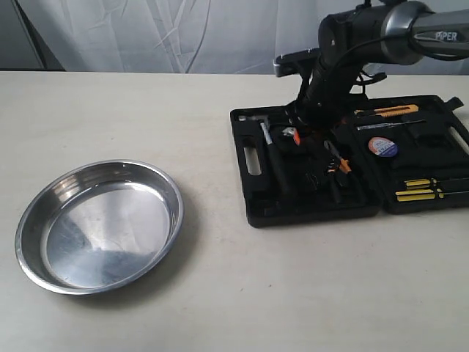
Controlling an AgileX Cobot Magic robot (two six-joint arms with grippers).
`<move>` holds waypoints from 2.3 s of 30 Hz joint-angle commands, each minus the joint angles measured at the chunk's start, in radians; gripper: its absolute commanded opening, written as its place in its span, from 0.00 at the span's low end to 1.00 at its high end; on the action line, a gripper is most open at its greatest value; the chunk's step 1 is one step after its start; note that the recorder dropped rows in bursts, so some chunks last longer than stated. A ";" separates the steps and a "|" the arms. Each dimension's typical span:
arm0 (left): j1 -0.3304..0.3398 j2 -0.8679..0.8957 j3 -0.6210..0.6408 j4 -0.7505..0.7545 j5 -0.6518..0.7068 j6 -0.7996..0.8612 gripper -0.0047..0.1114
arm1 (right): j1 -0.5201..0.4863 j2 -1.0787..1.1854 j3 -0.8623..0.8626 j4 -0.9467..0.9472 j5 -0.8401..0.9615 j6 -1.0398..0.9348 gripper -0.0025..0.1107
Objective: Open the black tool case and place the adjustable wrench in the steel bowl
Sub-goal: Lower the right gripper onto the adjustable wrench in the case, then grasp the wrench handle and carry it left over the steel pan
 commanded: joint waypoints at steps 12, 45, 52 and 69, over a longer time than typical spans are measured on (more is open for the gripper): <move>-0.005 -0.006 0.005 0.002 -0.003 -0.001 0.04 | 0.005 -0.117 -0.004 0.040 -0.025 -0.015 0.01; -0.005 -0.006 0.005 0.013 -0.001 -0.001 0.04 | 0.502 0.019 -0.004 0.636 -0.165 -0.637 0.01; -0.005 -0.006 0.005 0.013 -0.001 -0.001 0.04 | 0.507 0.033 -0.011 0.651 -0.279 -0.637 0.01; -0.005 -0.006 0.005 0.015 -0.001 -0.001 0.04 | 0.507 0.217 -0.214 0.649 -0.283 -0.637 0.01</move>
